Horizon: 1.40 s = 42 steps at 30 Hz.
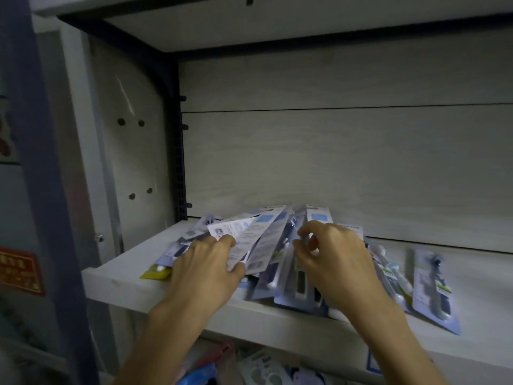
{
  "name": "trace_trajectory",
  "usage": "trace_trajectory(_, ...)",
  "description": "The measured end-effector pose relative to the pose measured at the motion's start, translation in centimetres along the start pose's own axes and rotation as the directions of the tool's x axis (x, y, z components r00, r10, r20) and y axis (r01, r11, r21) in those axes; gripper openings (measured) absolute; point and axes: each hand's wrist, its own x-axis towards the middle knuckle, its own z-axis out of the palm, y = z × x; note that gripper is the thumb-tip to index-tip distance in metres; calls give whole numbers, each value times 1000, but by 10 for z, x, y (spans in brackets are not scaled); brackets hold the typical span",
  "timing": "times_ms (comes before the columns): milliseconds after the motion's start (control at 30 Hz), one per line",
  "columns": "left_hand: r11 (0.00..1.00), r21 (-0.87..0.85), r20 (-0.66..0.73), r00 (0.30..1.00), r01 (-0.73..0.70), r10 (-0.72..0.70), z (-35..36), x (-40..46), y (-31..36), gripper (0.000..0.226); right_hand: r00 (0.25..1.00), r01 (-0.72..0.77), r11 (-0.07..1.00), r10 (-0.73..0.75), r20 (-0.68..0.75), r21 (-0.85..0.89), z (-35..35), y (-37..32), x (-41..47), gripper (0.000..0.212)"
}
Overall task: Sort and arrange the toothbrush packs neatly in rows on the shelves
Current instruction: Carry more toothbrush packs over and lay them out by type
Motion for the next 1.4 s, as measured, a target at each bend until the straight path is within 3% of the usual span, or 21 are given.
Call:
trace_trajectory(133,999,-37,7,1000,-19,20,-6,8,-6,16,999,-48,997,48,-13,-57,6,-14,3,23)
trace_trajectory(333,975,-224,-55,998,4,-17,-15,16,-36,14,995,-96,987,91,-39,-126,15,-48,3,25)
trace_trajectory(467,909,-416,-93,994,15,-58,-17,15,-57,16,996,-50,973,66,60,-226,26,-72,-3,38)
trace_trajectory(700,822,-570,-97,993,5,-73,-28,7,-82,17,970,-4,876,121,212,-481,45,-93,-4,57)
trace_trajectory(833,790,-612,-72,995,16,-76,-30,3,-90,19,980,5,816,112,166,-579,53,-99,0,37)
trace_trajectory(1000,740,-673,-61,995,13,-73,-34,1,-94,23,996,7,820,44,74,-573,45,-102,0,13)
trace_trajectory(1033,731,-683,-59,996,11,-69,-34,0,-94,22,998,-4,824,35,45,-567,43,-101,0,11)
trace_trajectory(1133,706,-708,-49,996,22,-80,-33,1,-92,16,999,-45,840,41,-20,-541,36,-95,-1,39)
trace_trajectory(1267,606,-786,74,992,120,-101,-28,1,-84,20,984,-161,869,102,-149,-467,21,-80,2,2)
trace_trajectory(1400,498,-857,98,990,136,-101,-27,0,-76,23,913,-326,884,202,-356,-334,11,-59,3,11)
